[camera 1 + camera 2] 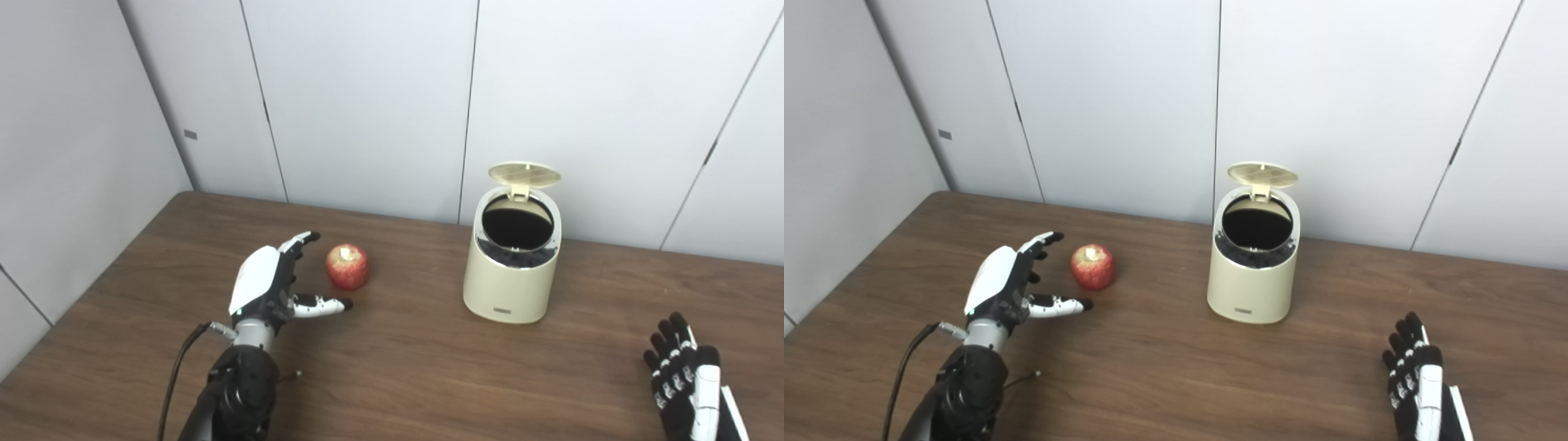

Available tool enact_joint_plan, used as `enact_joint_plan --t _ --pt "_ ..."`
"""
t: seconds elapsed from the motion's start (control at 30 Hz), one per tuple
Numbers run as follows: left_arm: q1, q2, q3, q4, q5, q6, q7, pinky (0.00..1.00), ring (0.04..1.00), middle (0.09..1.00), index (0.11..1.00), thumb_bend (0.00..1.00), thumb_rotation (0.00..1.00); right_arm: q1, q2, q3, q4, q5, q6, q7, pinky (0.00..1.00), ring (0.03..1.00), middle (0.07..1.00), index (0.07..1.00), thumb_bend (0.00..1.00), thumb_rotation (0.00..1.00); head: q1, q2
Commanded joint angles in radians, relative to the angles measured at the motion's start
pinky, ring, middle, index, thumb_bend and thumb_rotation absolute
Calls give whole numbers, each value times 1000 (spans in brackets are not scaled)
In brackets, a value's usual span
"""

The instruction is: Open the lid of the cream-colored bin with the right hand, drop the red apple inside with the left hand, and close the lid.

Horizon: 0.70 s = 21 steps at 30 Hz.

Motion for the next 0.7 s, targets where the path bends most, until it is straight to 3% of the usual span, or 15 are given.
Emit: enact_joint_plan --t 0.0,0.27,0.67 --pt "-65 23 -12 17 28 3 7 668 851 898 892 991 253 -36 -1 -5 -46 13 -4 4 1000 1000 1000 1000 654 1000 -2 0" --pt "-158 16 -42 159 17 3 28 654 831 887 888 1000 248 -46 -5 -2 -57 21 7 5 1000 1000 1000 1000 647 1000 -12 -2" --pt "-259 10 -62 265 -15 1 28 719 867 902 891 963 196 -47 -6 3 -49 11 -1 9 1000 1000 1000 1000 635 1000 -19 0"
